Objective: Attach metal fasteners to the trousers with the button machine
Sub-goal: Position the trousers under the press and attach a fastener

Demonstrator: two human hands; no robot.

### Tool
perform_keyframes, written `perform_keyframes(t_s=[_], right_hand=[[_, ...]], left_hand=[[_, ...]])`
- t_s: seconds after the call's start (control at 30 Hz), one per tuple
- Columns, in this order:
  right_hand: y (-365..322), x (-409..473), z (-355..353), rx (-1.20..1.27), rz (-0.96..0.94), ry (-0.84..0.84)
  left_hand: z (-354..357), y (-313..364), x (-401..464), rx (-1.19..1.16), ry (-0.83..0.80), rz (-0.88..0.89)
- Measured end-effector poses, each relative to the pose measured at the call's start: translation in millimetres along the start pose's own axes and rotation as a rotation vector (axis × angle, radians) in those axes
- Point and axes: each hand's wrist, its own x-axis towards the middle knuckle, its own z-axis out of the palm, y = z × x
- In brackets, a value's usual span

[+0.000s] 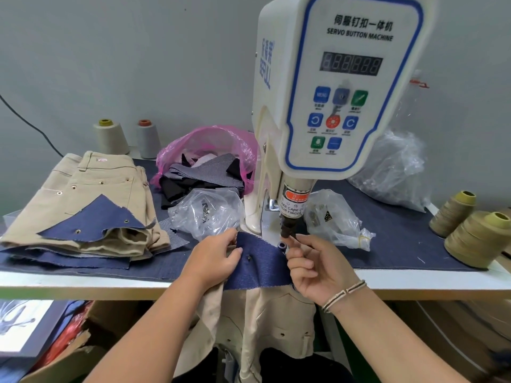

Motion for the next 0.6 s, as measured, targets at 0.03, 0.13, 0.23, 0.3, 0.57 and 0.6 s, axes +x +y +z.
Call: perform_keyframes(t_s=[0.03, 0.13, 0.23, 0.3, 0.57, 0.6], right_hand=[[6.0, -1.4, 0.0, 0.041, -0.005, -0.004], [30.5, -2.1, 9.3, -0.019, -0.023, 0.004], [49.4, 14.0, 33.7, -0.373, -0.149, -0.001], [53.2, 35.9, 54.0, -0.664, -0.341, 0.043], [44.0, 133.8, 97.3, -2.197, -0.720, 0.347], [45.1, 142.0, 100.7, -2.256, -0.696, 0.350]], left_hand=[[0.2, 0.1, 0.0, 0.001, 0.002, 0.000], [0.0, 1.2, -0.6, 0.007, 0.010, -0.011], [-0.9, 3.1, -1.0, -0.009, -0.012, -0.025], [-2.3, 4.8, -1.1, 0.010, -0.072, -0.054], [-1.7, 7.7, -2.2, -0.034, -0.066, -0.248], [-1.4, 6.2, -2.3, -0.047, -0.080, -0.285]])
